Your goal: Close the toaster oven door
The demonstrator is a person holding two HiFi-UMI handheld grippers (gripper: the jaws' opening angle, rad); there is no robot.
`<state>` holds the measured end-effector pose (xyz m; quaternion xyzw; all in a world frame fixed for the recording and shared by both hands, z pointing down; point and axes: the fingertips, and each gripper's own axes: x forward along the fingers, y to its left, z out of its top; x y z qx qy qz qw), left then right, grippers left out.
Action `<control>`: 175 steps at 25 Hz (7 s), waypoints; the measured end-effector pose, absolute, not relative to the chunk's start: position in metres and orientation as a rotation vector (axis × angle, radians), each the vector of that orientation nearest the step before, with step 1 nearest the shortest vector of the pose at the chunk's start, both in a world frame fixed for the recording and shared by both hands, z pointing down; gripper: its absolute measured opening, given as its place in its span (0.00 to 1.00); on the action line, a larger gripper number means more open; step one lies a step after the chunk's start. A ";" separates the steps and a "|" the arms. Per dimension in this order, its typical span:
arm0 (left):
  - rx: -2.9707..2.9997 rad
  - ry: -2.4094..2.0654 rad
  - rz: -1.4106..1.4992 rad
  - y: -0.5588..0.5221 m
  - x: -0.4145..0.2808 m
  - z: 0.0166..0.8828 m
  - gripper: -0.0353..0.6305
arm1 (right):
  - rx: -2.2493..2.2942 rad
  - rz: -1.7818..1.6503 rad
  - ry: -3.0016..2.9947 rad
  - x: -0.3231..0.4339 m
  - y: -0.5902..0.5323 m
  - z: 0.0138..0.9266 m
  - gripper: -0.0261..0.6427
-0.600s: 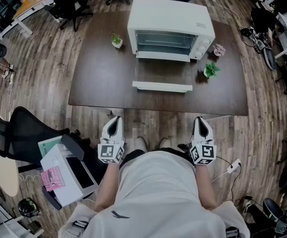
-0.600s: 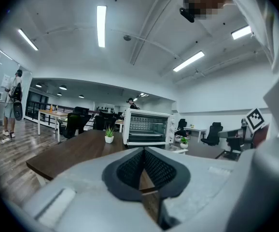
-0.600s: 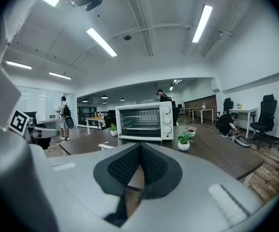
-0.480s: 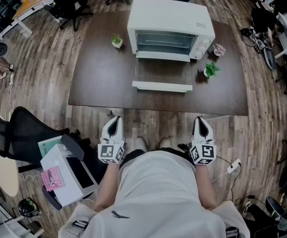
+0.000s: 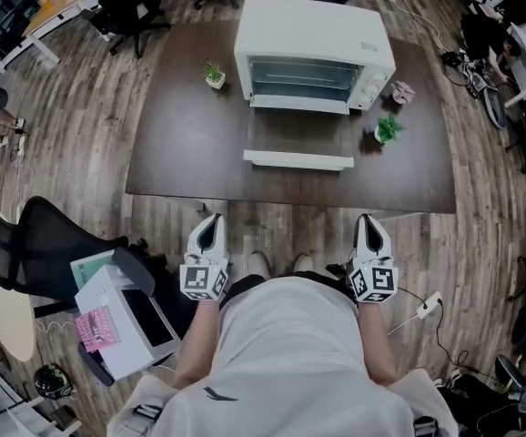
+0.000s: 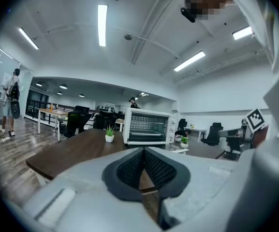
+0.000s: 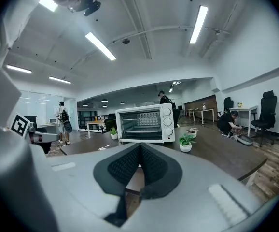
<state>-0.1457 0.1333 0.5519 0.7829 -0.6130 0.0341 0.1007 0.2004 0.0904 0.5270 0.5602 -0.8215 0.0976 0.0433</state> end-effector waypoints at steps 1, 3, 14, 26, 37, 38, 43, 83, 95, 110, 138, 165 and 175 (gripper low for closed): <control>2.314 -1.810 0.100 0.133 -0.146 0.552 0.06 | 1.713 0.297 -2.511 0.199 0.090 0.527 0.04; 2.314 -1.809 0.098 0.131 -0.148 0.552 0.06 | 1.714 0.298 -2.510 0.198 0.088 0.527 0.04; 2.332 -1.785 0.095 0.119 -0.162 0.554 0.06 | 1.714 0.290 -2.476 0.182 0.079 0.529 0.04; 2.343 -1.763 0.087 0.085 -0.211 0.556 0.06 | 1.735 0.231 -2.447 0.139 0.046 0.519 0.04; 2.339 -1.774 0.108 0.048 -0.221 0.556 0.06 | 1.727 0.219 -2.441 0.131 0.004 0.521 0.04; 2.337 -1.778 0.108 0.043 -0.219 0.555 0.06 | 1.720 0.219 -2.445 0.132 -0.003 0.520 0.04; 2.325 -1.799 0.104 0.018 -0.202 0.546 0.06 | 1.682 0.230 -2.472 0.142 -0.035 0.519 0.04; 2.328 -1.440 0.292 -0.052 -0.131 0.640 0.25 | 1.574 0.473 -2.209 0.192 -0.068 0.645 0.20; 2.339 -1.360 0.331 -0.045 -0.119 0.655 0.29 | 1.408 0.598 -2.160 0.185 -0.055 0.690 0.32; 2.352 -1.355 0.344 -0.041 -0.117 0.653 0.29 | 1.369 0.725 -2.203 0.168 -0.076 0.690 0.26; 2.365 -1.348 0.131 -0.084 -0.093 0.595 0.29 | 1.352 0.628 -2.244 0.161 -0.105 0.599 0.19; 2.177 -1.183 -0.247 -0.157 -0.104 0.518 0.25 | 1.368 0.944 -2.402 0.155 -0.178 0.515 0.22; 2.041 -1.041 -0.437 -0.204 -0.106 0.491 0.28 | 1.263 1.225 -2.326 0.151 -0.226 0.492 0.23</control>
